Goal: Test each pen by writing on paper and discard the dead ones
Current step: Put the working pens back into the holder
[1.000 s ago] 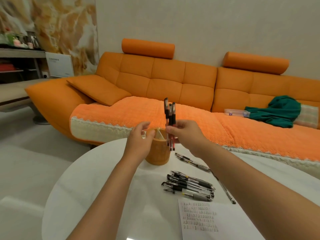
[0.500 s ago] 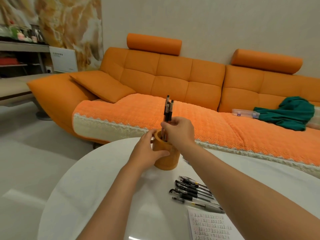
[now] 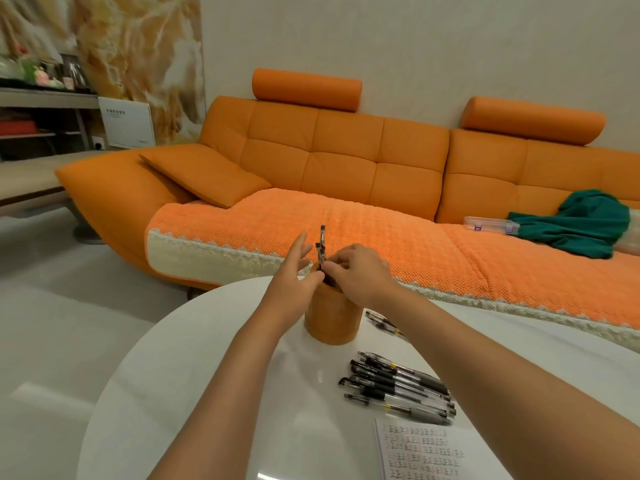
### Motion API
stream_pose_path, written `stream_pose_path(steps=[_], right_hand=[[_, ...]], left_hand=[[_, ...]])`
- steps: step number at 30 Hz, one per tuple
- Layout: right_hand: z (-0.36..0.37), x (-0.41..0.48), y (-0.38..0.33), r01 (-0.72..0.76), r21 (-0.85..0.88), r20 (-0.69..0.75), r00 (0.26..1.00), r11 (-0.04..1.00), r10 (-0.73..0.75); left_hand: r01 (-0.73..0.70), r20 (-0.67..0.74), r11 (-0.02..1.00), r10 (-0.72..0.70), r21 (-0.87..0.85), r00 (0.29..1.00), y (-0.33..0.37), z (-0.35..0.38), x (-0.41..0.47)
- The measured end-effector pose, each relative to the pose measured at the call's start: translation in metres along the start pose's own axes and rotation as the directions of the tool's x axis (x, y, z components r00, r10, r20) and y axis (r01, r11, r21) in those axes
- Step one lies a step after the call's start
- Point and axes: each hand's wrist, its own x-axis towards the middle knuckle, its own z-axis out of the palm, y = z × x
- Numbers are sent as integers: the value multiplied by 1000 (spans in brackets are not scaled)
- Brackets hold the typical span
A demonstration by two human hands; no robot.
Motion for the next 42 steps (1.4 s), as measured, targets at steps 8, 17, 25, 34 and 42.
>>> stream_pose_path(steps=[8,17,25,34,42], right_hand=[[-3,-2,-4,70,159,19,997,985,-74],[-11,-5,2,106,86,123,986,991,-116],[-45,-46,26,62,234,2,998,970,-64],[-32,-116,62,14,-93,284,959,996,13],[-16,-143,81,132,-278,346,938,951,-29]], left_hand=[[-19,-28,984,24,175,999,-1,0,0],[-25,25,966,19,257,999,-1,-3,-5],[-44,-292,920,168,389,942,14,6,-40],[-76,230,763,-97,642,968,1,35,-83],[-156,404,688,-215,709,889,-2,47,-96]])
